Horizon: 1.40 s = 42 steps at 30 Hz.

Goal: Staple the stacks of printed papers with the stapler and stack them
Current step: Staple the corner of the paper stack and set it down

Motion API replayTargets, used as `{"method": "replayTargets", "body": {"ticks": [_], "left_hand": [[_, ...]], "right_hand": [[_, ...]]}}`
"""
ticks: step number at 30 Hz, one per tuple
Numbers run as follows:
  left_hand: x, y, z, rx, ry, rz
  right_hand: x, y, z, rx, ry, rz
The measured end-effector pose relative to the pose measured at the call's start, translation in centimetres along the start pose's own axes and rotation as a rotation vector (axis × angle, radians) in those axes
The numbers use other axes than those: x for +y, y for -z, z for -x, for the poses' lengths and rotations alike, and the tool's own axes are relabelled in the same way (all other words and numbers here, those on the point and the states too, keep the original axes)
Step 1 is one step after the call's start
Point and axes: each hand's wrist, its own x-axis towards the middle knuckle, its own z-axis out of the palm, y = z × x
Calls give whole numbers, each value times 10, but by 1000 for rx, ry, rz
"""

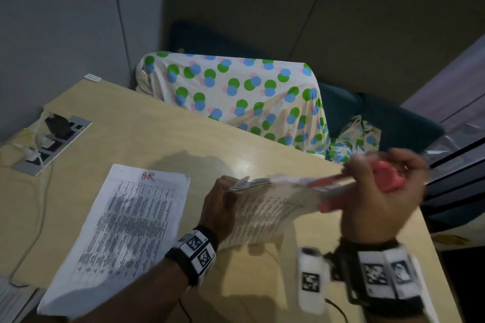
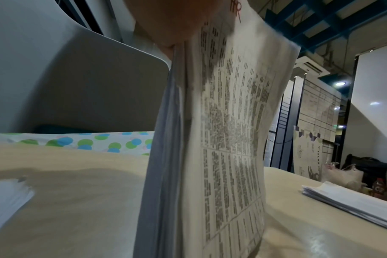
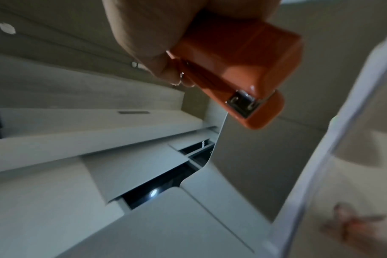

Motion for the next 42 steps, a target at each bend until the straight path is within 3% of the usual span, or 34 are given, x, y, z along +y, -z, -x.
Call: {"method": "replayTargets", "body": {"ticks": [5, 12, 18, 23, 29, 37, 42], "left_hand": [[5, -8, 4, 9, -39, 126], [19, -3, 4, 29, -7, 159], [18, 0, 5, 31, 55, 100], [21, -1, 3, 40, 133, 160], [14, 2, 2, 59, 105, 191], [18, -3, -2, 32, 199, 201], [25, -1, -2, 60, 212, 176]], "right_hand": [[14, -65, 18, -161, -90, -36], [30, -79, 34, -268, -150, 47], [32, -85, 48, -357, -21, 145], [41, -89, 53, -335, -60, 148], [33, -83, 43, -203, -66, -147], [46, -88, 55, -212, -75, -116], [50, -90, 56, -298, -65, 21]]}}
